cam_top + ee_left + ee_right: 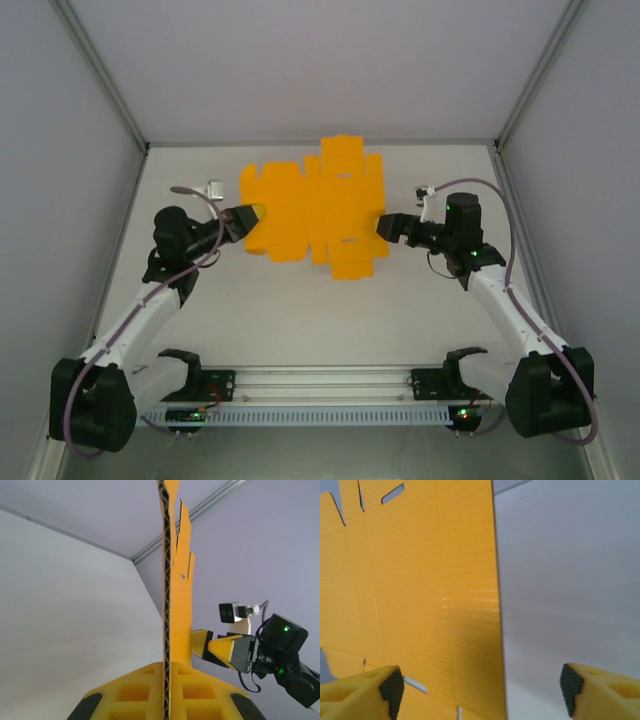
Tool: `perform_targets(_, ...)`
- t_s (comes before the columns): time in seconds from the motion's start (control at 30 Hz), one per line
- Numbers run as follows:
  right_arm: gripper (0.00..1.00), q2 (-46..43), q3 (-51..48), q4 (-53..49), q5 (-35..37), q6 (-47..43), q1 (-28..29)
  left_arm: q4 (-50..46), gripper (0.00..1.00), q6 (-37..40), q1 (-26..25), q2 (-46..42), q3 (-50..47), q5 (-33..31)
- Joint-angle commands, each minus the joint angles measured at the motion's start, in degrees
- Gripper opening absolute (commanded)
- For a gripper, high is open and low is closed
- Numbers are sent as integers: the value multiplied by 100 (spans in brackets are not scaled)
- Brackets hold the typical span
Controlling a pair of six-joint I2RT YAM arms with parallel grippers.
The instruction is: Assemble paper box
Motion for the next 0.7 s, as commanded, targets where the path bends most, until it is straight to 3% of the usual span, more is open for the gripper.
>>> perform_targets(0.0,73,113,-3,282,-807,73,-5,352,0,-249,23,-174,-35,181)
perform_targets(0.1,59,225,-50,547,-1064,262,-49,388,0,-250,23,-284,-77,119)
perform_targets(0.23,57,283,-79,970,-1439,338,-66,399,0,-251,23,-359,-79,154)
perform_targets(0.47,33,300,-44,1135,-1671,312,-80,322,0,-180,34,-377,-122,0)
perform_targets(0.57,17,269,-44,1161,-1688,202,-80,206,0,-96,40,-377,-130,-110)
perform_targets(0.63,0,224,-44,1163,-1650,113,-75,-3,0,39,49,-377,-110,-212)
perform_targets(0.67,0,195,-44,1116,-1601,54,-67,-218,8,153,47,-392,-91,-306)
